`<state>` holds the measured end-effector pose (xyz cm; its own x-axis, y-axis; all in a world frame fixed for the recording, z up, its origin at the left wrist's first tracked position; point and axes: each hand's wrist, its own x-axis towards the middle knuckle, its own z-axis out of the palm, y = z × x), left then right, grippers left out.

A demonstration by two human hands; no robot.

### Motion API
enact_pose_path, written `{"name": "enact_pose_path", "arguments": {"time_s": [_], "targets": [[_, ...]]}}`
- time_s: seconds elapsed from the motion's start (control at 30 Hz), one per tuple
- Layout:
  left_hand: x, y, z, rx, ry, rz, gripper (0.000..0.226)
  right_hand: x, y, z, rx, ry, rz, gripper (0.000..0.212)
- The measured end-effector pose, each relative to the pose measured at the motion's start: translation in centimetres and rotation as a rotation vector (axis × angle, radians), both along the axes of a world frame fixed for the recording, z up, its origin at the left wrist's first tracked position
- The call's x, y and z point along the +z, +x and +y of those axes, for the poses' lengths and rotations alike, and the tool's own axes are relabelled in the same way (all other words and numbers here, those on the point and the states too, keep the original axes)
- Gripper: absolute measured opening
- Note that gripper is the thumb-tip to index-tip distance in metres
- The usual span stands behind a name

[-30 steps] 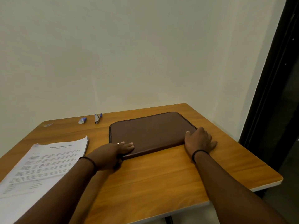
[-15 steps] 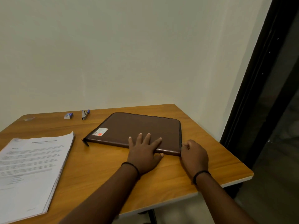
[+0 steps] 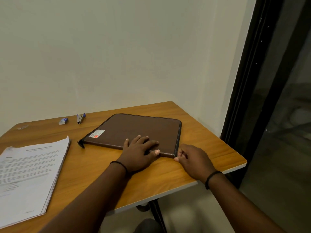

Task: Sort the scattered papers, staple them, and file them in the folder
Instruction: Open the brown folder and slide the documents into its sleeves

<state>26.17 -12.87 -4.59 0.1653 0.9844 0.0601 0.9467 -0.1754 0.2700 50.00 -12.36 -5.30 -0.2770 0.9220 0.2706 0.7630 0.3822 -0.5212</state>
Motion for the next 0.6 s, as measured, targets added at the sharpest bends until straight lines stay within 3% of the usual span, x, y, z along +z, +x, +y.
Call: {"name": "enact_pose_path", "arguments": {"time_s": [0.1, 0.2, 0.3, 0.4, 0.53, 0.6], "targets": [[0.2, 0.4, -0.5, 0.063, 0.109, -0.159, 0.069, -0.2, -0.1, -1.2, 0.071, 0.011, -0.006, 0.017], [-0.1, 0.6, 0.0, 0.16, 0.177, -0.197, 0.061, -0.1, -1.1, -2.0, 0.119, -0.02, -0.022, 0.021], [0.0, -0.9, 0.7, 0.123, 0.167, -0.242, 0.047, 0.4, -1.5, -2.7, 0.275, -0.149, 0.056, 0.023], [-0.3, -2.6, 1.4, 0.03, 0.216, -0.273, 0.052, 0.6, -2.8, -4.2, 0.44, -0.201, 0.088, 0.019], [-1.0, -3.1, 1.0, 0.226, 0.376, -0.225, 0.061, -0.1, -4.8, -4.8, 0.381, -0.068, 0.094, 0.018], [-1.2, -2.9, 0.1, 0.232, 0.36, -0.17, 0.07, -0.2, -5.3, -4.7, 0.331, -0.008, 0.1, 0.017]]}}
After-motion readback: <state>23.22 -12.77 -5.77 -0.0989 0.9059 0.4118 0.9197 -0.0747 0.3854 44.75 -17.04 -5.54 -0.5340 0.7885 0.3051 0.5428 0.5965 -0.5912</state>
